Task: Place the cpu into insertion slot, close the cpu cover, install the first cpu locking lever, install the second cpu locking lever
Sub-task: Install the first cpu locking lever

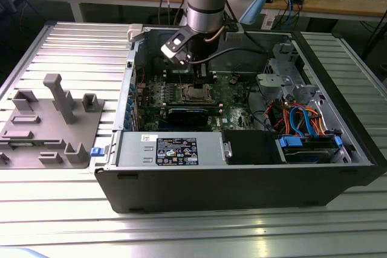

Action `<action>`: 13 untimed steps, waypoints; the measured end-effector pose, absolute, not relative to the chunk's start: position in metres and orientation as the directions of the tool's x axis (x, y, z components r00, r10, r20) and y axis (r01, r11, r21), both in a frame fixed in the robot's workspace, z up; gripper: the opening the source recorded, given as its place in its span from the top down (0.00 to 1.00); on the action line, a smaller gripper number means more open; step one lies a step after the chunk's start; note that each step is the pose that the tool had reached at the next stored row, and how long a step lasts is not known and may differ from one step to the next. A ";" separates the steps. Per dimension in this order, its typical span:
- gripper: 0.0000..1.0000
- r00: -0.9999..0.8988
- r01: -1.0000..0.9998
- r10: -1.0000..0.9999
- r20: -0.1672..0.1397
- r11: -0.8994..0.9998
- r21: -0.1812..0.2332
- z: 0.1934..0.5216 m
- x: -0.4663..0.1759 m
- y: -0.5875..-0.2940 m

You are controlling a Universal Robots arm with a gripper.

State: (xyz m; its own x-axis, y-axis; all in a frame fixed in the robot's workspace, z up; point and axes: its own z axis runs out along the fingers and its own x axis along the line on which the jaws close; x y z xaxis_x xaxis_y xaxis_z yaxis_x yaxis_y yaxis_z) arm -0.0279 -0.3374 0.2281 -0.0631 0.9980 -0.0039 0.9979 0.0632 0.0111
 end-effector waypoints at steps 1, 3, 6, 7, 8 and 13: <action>0.89 -0.063 0.998 0.998 -0.004 0.063 0.011 0.228 -0.028 -0.337; 0.89 -0.063 0.998 0.998 -0.004 0.063 0.011 0.229 -0.028 -0.337; 0.89 -0.063 0.998 0.998 -0.004 0.063 0.011 0.229 -0.028 -0.337; 0.89 -0.063 0.998 0.998 -0.004 0.063 0.011 0.229 -0.028 -0.337; 0.89 -0.063 0.998 0.998 -0.004 0.063 0.011 0.229 -0.028 -0.337; 0.89 -0.063 0.998 0.998 -0.004 0.063 0.011 0.231 -0.028 -0.337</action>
